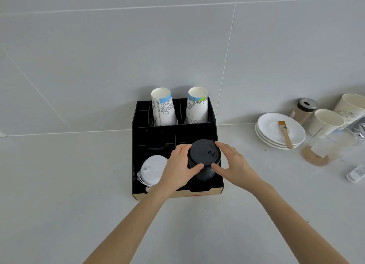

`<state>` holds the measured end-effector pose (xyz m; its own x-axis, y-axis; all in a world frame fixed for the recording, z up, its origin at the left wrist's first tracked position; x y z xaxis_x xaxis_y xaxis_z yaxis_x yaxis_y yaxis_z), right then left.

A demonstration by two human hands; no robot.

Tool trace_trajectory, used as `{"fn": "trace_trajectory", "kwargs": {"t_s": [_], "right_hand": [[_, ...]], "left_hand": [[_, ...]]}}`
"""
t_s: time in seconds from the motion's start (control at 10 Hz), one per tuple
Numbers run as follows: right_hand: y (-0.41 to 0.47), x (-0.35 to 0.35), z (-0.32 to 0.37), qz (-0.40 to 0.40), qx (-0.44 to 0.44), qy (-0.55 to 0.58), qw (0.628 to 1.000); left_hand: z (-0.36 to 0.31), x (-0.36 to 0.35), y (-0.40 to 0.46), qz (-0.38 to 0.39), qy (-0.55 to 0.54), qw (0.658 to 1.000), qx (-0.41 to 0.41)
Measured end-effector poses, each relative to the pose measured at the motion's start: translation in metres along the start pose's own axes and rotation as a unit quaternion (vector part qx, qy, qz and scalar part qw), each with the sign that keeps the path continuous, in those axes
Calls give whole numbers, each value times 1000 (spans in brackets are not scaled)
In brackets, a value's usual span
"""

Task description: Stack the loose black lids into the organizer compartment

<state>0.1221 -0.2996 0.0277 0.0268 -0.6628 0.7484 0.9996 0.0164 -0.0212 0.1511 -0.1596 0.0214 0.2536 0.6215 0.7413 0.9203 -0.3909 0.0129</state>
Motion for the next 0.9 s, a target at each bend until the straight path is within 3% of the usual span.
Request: {"fn": "trace_trajectory", "kwargs": {"t_s": [0.5,0.9], "right_hand": [[0,-13,-8,-8,-30,4,1000],[-3,-2,9,6,-38,-39,999]], "left_hand": [[15,-13,3,17,-31,999,14],[5,11,5,66,78,995,4]]}}
Point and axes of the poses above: each hand's wrist, its own y-axis towards the middle knuckle, its own x-axis out of the back of the hand, z = x × y, the point moved 7 cm from there along y, towards the middle knuckle, and after that the axes turned 3 degrees about -x, right-handed, at the moved point
